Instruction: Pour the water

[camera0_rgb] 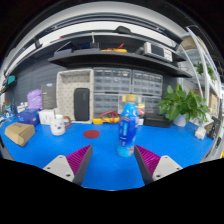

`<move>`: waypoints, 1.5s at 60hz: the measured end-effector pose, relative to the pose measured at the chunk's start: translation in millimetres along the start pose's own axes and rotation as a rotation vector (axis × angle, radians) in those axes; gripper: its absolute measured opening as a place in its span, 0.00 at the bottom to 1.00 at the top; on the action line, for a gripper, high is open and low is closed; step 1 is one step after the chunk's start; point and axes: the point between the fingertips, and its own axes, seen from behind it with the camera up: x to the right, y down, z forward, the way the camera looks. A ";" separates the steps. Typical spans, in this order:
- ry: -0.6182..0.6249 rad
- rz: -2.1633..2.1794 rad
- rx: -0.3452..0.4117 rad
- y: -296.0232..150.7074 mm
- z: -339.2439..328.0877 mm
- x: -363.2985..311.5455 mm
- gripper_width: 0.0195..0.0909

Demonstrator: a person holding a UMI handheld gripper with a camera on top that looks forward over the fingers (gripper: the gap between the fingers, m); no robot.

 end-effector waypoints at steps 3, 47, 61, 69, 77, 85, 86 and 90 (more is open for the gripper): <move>0.029 0.004 0.002 7.3 2.9 19.6 0.93; -0.006 -0.024 0.155 -36.3 137.7 47.5 0.40; 0.008 -0.041 0.152 -38.6 141.4 42.7 0.17; 0.006 -0.029 0.134 -38.6 143.3 43.9 0.16; 0.017 -0.108 0.118 -41.5 144.4 37.9 0.16; 0.003 -0.339 0.110 -55.7 155.6 6.2 0.16; 0.000 -0.376 0.108 -58.0 158.0 1.2 0.16; -0.010 -0.513 0.116 -70.9 169.1 -19.8 0.16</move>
